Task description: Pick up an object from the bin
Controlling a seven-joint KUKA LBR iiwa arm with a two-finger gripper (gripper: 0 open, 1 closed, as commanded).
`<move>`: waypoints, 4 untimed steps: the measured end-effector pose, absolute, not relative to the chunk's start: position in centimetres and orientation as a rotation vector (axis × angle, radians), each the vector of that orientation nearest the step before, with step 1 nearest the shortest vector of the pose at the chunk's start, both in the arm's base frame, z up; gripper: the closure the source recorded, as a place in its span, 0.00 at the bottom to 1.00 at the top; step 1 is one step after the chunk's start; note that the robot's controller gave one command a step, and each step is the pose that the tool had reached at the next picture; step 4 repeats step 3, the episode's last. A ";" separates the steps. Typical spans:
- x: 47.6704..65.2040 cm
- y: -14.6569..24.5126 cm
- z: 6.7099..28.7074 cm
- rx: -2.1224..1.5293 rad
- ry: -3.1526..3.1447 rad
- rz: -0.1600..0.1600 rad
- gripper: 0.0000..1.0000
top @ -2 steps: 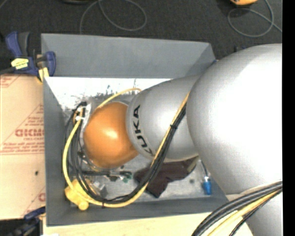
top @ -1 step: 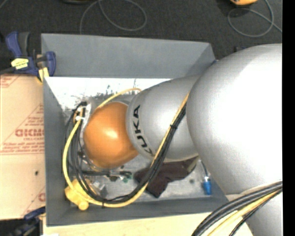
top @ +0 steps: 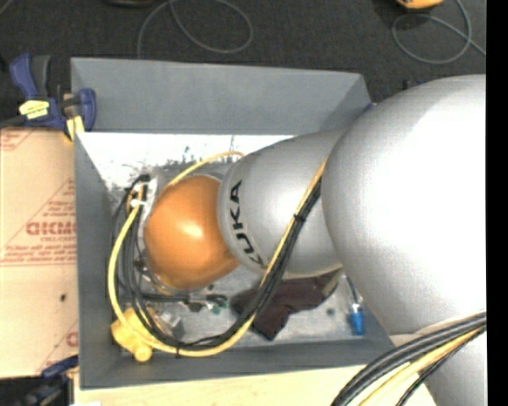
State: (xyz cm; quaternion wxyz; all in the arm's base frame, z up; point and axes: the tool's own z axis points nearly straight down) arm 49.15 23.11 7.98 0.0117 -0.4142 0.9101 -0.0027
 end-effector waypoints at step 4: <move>48.9 23.2 11.2 -1.292 2.841 -0.003 1.00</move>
Offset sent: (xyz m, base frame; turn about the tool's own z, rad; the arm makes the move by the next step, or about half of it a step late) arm 0.0001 0.0000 0.0082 0.0000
